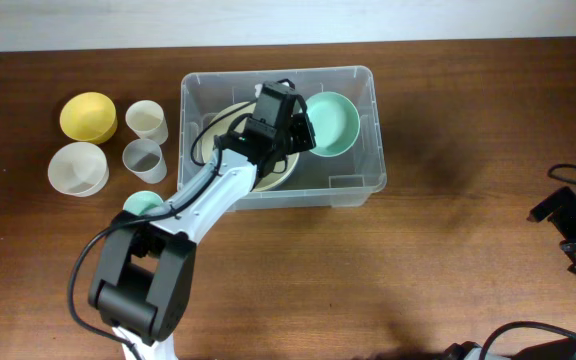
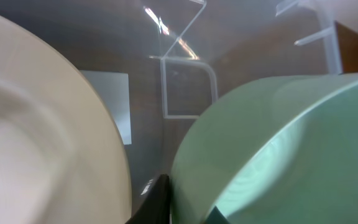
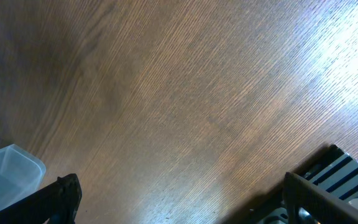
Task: Pack container
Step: 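Lower the mint-green bowl into the container's right side and release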
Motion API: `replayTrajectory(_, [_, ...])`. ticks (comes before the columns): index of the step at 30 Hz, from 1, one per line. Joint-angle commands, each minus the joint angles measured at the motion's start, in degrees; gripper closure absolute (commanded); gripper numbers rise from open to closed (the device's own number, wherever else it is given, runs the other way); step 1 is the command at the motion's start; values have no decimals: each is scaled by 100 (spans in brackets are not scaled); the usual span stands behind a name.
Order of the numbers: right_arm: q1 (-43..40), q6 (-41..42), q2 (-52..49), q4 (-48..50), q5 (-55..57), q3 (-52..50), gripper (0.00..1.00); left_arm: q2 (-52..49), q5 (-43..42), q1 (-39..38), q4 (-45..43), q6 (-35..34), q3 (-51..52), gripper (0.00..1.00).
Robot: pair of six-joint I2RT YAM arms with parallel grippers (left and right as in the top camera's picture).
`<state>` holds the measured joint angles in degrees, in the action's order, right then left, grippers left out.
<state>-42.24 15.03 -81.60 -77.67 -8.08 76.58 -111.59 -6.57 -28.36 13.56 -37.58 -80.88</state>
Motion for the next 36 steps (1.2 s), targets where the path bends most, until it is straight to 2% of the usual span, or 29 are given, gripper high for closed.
replayTrajectory(1, [-17, 44, 11, 15, -31, -7, 1, -160, 42, -52, -59, -11, -61, 89])
replayTrajectory(6, [-17, 44, 11, 15, -33, -7, 1, -210, 46, -52, -85, -11, -61, 87])
replayTrajectory(12, [-17, 44, 11, 15, -31, -7, 1, -210, 109, -52, -129, -9, -61, 77])
replayTrajectory(20, [-17, 44, 11, 15, -33, -7, 1, -210, 105, -52, -116, 116, -61, 75])
replayTrajectory(24, [-17, 44, 11, 15, -31, -7, 1, -208, 68, -35, -125, 125, -116, 62])
replayTrajectory(26, [-17, 44, 11, 15, -33, -7, 1, -201, -96, 4, -87, 385, -267, 54])
replayTrajectory(31, [-17, 44, 11, 15, -33, -7, 1, 46, -212, 289, 822, 962, -1088, 44])
replayTrajectory(36, [-17, 44, 11, 15, -31, -7, 1, 581, 203, 935, 2358, 1200, -2144, 36])
